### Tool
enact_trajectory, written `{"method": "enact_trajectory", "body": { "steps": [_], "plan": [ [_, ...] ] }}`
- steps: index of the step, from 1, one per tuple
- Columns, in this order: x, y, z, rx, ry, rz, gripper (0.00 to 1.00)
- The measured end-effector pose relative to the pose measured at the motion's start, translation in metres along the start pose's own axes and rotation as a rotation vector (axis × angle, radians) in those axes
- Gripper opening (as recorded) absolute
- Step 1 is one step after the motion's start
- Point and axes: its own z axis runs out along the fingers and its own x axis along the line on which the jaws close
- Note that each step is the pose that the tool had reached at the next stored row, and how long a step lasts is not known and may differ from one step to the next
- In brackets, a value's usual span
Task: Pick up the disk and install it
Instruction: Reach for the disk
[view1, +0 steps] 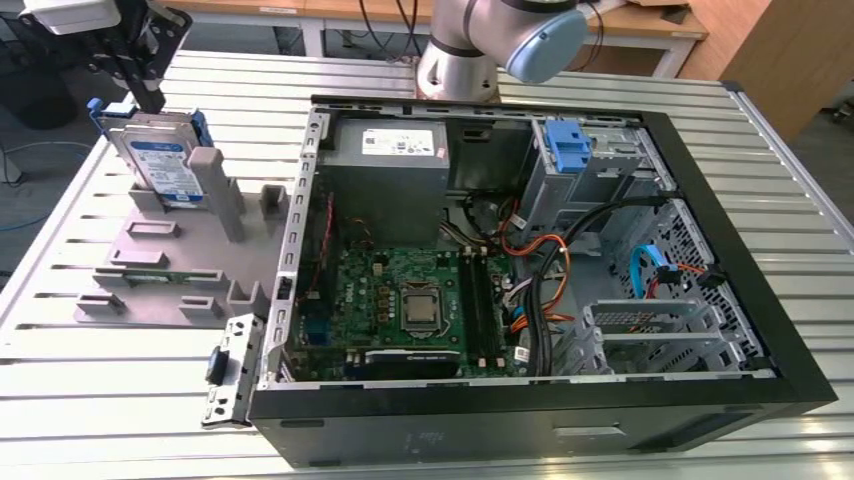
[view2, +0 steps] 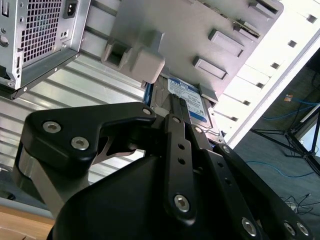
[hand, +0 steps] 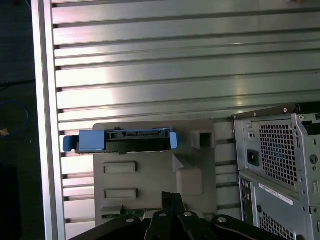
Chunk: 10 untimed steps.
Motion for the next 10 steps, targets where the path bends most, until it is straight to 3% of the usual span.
{"method": "enact_trajectory", "body": {
  "steps": [10],
  "plan": [
    [0.0020,0.0005,0.0002,0.0000,0.0000,0.000,0.11]
  ]
}}
